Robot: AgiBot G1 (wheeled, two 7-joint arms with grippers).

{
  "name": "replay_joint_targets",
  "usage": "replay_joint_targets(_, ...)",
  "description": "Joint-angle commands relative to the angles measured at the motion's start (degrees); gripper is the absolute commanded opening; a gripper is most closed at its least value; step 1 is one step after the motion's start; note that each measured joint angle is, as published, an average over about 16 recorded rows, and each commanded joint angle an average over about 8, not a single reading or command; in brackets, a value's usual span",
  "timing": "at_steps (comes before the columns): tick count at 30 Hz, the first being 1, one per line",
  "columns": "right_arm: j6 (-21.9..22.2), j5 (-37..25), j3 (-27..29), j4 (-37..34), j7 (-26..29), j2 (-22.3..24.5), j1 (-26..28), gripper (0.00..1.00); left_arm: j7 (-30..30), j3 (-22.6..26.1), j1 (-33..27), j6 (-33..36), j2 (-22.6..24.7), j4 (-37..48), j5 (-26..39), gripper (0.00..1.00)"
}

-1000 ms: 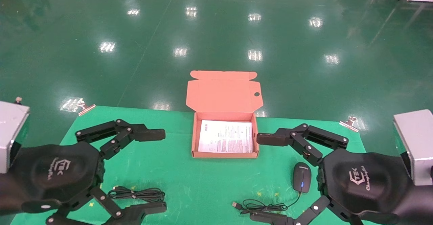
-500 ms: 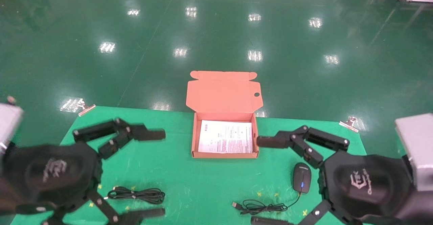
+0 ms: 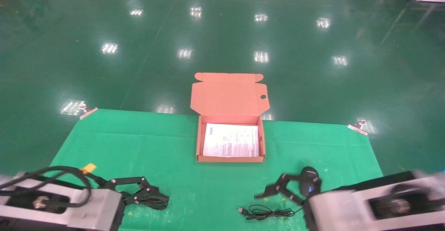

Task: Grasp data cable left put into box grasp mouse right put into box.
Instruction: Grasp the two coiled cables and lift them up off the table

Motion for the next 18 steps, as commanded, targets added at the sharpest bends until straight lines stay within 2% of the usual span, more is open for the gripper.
replay_joint_targets(1,-0.3,-3.9,-4.8,0.3,-2.0,-0.8,3.7,1.00,1.2,3.5,-3.0,0.1,1.0,-0.1,4.1,1.00)
replay_joint_targets(7,0.1,-13.9,-21.9,0.3,-5.8,-4.7,13.9,1.00,4.1,11.7,-9.0,-0.8,5.0,0.7,15.4,1.00)
replay_joint_targets(10,0.9,-17.7,-27.9,0.1,-5.7,-6.5,16.8,1.00,4.6,14.6,-10.1,-1.8,6.9,1.2,20.6,1.00)
replay_joint_targets(13,2.4,-21.0,-31.4,0.0,-4.4,-7.8,17.6,1.00,4.2,16.7,-10.0,-3.2,8.7,2.3,25.2,1.00)
replay_joint_targets(18,6.8,-25.8,-33.7,-0.4,-0.7,-8.7,15.7,1.00,2.3,18.7,-9.0,-6.8,11.6,6.2,30.9,1.00)
